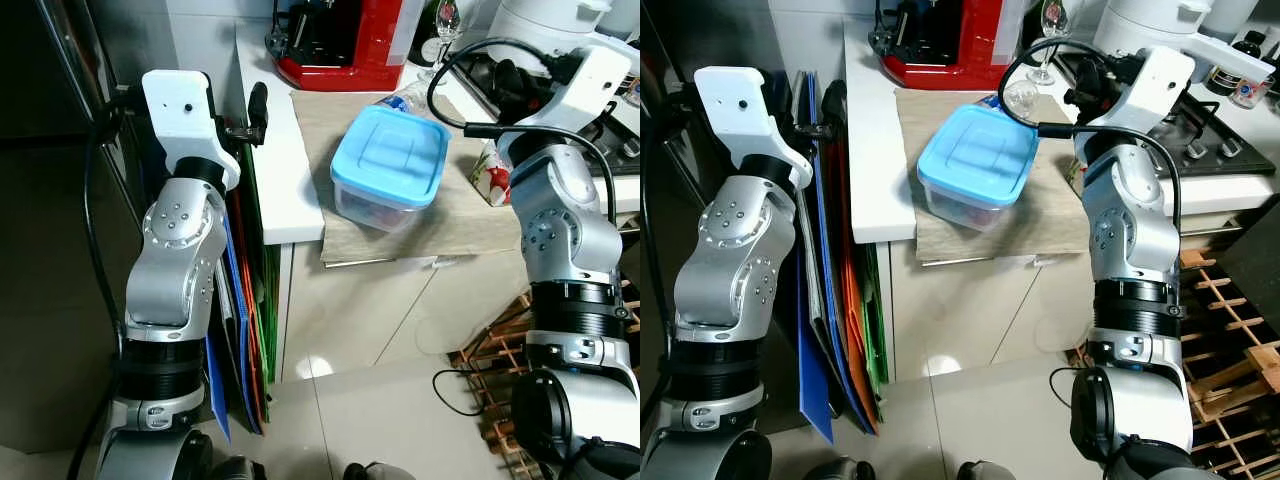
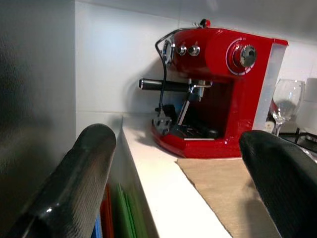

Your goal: Restocking fridge

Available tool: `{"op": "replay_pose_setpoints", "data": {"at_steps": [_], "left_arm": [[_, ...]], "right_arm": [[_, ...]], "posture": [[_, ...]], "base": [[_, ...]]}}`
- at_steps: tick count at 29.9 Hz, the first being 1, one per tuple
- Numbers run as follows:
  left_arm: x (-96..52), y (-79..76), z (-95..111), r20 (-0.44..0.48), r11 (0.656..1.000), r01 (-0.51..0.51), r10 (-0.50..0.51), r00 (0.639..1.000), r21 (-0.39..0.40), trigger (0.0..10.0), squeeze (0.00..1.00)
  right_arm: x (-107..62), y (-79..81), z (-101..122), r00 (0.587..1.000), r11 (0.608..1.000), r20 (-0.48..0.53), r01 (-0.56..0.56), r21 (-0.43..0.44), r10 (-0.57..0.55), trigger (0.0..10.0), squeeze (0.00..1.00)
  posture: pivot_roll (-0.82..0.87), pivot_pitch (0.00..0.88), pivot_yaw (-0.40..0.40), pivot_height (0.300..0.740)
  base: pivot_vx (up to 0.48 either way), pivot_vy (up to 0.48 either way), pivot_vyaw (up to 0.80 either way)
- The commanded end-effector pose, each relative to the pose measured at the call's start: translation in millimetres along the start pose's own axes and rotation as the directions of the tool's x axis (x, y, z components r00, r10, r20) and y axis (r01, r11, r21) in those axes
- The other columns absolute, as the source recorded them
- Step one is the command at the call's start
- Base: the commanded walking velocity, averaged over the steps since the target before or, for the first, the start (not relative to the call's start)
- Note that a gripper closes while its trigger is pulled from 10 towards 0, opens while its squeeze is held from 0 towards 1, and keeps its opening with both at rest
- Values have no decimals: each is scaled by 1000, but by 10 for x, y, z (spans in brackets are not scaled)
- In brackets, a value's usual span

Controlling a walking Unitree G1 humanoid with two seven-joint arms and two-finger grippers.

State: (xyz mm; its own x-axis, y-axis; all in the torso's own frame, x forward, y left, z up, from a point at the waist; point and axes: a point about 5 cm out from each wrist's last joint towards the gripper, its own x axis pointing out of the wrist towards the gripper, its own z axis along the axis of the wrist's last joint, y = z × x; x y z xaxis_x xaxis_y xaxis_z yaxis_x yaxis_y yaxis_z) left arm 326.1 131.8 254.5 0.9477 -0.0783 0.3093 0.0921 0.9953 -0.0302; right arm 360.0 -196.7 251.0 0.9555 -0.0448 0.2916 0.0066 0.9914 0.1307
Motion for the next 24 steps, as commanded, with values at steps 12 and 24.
{"op": "replay_pose_setpoints", "data": {"at_steps": [12,24], "left_arm": [[-335,-183,-164,-68,987,133,-140,988,-91,10000,0],[-287,-124,-99,-33,992,107,-110,993,-64,10000,0]], "right_arm": [[-858,-125,-65,995,973,65,94,-210,-82,10000,0],[-1242,-318,-504,966,991,-244,108,79,-86,10000,0]], "posture": [[-16,52,-103,740],[-45,29,-105,740]], "base": [[0,0,0],[0,0,0]]}}
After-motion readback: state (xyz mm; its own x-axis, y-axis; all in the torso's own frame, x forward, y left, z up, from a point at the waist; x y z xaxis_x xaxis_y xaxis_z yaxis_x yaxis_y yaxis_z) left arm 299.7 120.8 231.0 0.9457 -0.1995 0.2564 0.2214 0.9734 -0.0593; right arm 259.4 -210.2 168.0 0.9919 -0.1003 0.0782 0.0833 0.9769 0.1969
